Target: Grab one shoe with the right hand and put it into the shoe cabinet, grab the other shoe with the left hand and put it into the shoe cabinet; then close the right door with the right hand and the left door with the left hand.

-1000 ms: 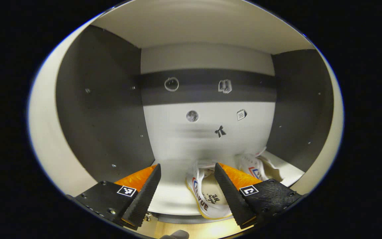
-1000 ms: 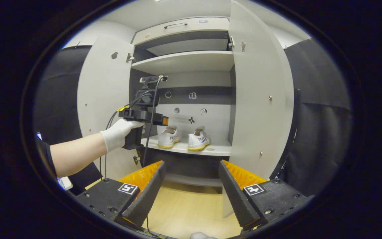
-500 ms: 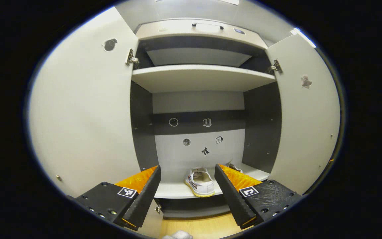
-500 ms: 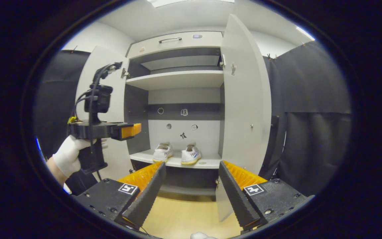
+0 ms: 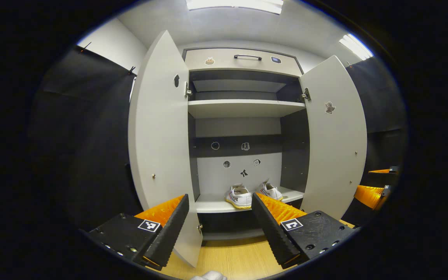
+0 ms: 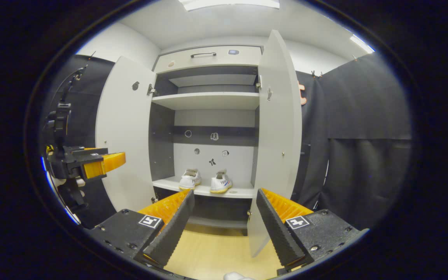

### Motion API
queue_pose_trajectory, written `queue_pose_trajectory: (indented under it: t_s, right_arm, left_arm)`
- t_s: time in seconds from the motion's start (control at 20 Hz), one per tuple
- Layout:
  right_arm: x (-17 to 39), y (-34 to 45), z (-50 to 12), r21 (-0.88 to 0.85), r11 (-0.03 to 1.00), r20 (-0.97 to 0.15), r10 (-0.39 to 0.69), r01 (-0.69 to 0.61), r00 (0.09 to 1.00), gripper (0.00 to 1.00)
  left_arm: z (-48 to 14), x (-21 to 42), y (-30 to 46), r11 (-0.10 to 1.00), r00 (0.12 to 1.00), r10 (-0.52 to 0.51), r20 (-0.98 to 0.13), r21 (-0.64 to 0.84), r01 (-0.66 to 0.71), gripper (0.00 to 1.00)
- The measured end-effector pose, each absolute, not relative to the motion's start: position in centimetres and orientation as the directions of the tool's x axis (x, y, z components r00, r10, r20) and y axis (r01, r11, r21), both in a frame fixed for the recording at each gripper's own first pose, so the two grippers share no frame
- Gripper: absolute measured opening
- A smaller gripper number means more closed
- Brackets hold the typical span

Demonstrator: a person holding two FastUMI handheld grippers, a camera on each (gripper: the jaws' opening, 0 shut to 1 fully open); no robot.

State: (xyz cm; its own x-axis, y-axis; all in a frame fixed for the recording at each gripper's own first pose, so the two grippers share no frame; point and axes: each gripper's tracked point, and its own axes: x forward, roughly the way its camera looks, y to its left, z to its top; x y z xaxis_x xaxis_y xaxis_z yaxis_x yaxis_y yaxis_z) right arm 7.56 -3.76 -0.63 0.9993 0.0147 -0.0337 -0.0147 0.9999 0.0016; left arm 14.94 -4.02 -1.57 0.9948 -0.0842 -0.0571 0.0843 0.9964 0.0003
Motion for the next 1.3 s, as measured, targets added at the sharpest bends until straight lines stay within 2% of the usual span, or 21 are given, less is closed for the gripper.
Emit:
queue_pose_trajectory:
  t_s: [0.25,0.4,0.45,0.55,1.0,1.15,1.3]
  right_arm:
    - [5.9,-4.6,-2.7,0.002,1.000,-0.064,0.003,-0.003,0.998,1.00]
    - [5.8,-5.6,-2.8,0.002,1.000,-0.067,-0.013,0.013,0.998,1.00]
    - [5.8,-6.1,-2.5,0.003,1.000,-0.064,-0.018,0.019,0.998,1.00]
    - [6.1,-7.8,-1.9,-0.006,0.999,-0.051,-0.042,0.042,0.998,1.00]
    - [10.3,-23.5,-0.7,-0.029,0.948,-0.024,-0.317,0.316,0.948,1.00]
    - [12.5,-25.2,-0.4,0.001,0.950,-0.034,-0.311,0.311,0.950,1.00]
    - [14.3,-24.2,0.0,-0.008,0.969,-0.032,-0.248,0.248,0.968,1.00]
  left_arm:
    - [-5.1,10.6,-2.7,0.999,0.996,-0.032,-0.086,0.035,0.035,0.96]
    - [-6.5,9.8,-3.6,0.999,0.992,-0.051,-0.114,0.003,0.052,0.96]
    - [-6.9,9.9,-3.5,0.999,0.991,-0.048,-0.125,0.001,0.049,1.00]
    - [-6.8,10.0,-3.8,0.999,0.991,-0.051,-0.122,-0.001,0.051,0.97]
    - [-6.6,10.0,-6.5,0.998,0.994,-0.064,-0.091,-0.011,0.063,0.97]
    - [-6.9,9.9,-7.0,0.999,0.994,-0.049,-0.093,-0.021,0.048,0.96]
    - [-7.1,10.0,-7.1,0.999,0.994,-0.043,-0.098,-0.032,0.040,0.96]
